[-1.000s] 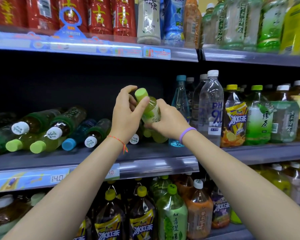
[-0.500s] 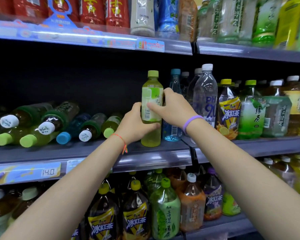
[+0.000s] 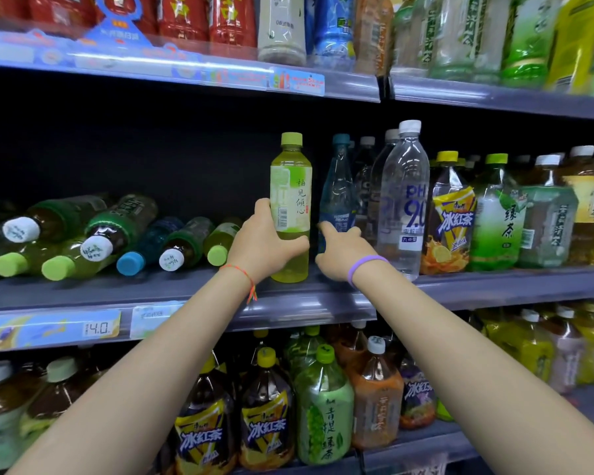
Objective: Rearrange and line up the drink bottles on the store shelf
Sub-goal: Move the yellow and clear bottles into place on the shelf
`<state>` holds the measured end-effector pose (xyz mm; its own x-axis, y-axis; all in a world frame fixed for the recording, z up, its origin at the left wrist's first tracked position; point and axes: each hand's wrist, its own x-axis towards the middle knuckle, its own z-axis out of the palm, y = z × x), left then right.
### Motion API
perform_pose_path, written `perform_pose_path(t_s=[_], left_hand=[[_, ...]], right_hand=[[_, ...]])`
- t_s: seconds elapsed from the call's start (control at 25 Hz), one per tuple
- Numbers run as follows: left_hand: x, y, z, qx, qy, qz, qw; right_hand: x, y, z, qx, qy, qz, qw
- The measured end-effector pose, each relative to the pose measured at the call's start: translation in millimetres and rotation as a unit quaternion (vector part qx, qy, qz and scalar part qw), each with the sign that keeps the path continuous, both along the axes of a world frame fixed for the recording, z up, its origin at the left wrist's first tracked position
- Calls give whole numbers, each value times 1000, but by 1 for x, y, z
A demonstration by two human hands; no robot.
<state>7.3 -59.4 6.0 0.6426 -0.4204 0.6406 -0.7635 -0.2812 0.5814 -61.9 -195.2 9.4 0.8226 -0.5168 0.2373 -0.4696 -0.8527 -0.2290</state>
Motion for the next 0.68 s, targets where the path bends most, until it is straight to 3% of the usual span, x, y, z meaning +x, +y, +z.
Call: perform_pose_path(t_s=[0.28,0.36,0.44,0.52,0.6,0.68], left_hand=[[1,4,-2,0,-1,9,1000],[1,4,-4,-6,-5,21,1000],[0,2,-4,-11,-10,19,1000],[-4,-5,-4,-14,2,-10,1000],[-6,-19,-6,-13,8,-29,999],[-8,-36,-8,-2,-5,-18,1000]], right_hand=[[21,-9,4,64,2,0,998],[12,-9,6,83,-123,27,989],[-4,-5,8,164,-282,68,943],[-21,4,13,227,-357,120,898],[-30,9,12,149,-358,134,912],[-31,7,7,23,-318,67,945]])
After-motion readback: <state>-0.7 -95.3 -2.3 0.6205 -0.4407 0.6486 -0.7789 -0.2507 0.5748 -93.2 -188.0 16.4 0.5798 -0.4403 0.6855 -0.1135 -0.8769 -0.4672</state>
